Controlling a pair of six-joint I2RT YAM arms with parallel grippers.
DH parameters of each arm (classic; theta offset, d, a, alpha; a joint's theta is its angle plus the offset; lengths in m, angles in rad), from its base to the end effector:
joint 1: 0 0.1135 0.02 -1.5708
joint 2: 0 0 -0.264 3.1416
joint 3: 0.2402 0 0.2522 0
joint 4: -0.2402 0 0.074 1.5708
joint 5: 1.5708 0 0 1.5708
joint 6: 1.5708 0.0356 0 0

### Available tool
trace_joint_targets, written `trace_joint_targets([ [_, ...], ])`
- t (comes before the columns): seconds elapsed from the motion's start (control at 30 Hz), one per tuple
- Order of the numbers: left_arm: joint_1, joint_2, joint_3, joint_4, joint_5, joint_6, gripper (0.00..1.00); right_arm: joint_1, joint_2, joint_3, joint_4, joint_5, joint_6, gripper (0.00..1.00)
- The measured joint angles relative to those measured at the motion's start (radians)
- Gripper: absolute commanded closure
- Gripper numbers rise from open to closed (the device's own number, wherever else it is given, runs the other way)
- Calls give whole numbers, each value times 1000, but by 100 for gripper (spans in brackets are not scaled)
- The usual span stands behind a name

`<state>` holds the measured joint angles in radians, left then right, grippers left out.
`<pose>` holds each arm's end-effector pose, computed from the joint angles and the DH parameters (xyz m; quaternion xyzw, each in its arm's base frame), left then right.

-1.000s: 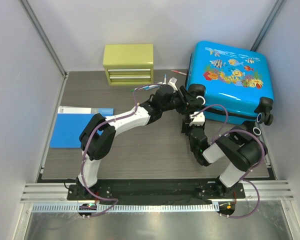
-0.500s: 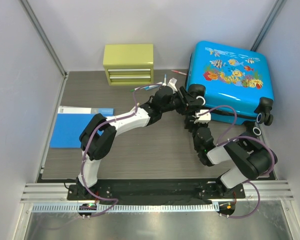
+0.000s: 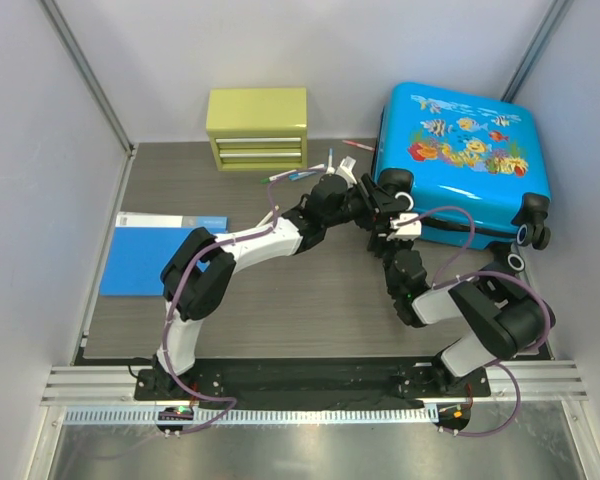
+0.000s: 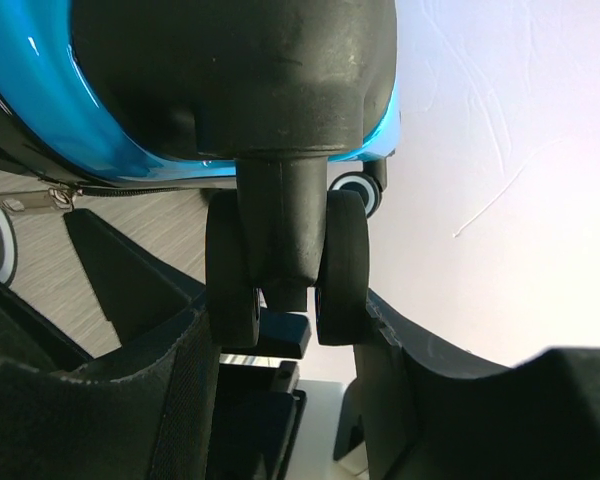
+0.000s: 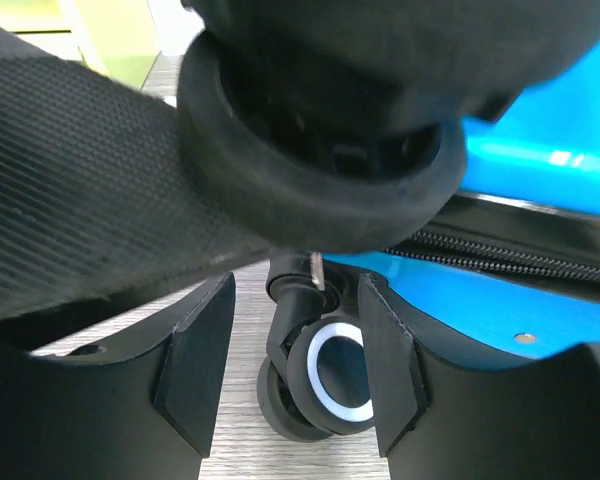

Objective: Pack the luggage
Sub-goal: Zip the luggage at the center of the board.

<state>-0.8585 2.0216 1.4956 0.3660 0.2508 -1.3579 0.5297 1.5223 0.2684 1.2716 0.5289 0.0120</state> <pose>0.3097 -0.3722 0.2627 -0.1081 0.7520 -0.6181 0.2018 0.2207 0.1084 0.1650 0.0071 0.7016 0.0077 0.7124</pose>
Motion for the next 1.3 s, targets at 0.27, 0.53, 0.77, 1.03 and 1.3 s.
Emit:
trace_joint_targets([
  [0.27,5,14,0,40,-2,-5,100,-28,59,22,2,2,16,47],
  [0.53,5,15,0,48,-4,-20,100,-85,73,45,2,-2,31,79],
  [0.77,4,21,0,56,0,-27,100,-89,76,53,0,-38,45,99],
  [1.03,-1,31,0,86,11,-43,100,-87,0,-46,8,-70,35,99],
  [1.3,0,36,-8,116,25,-51,100,-120,-109,-149,21,-13,3,99],
])
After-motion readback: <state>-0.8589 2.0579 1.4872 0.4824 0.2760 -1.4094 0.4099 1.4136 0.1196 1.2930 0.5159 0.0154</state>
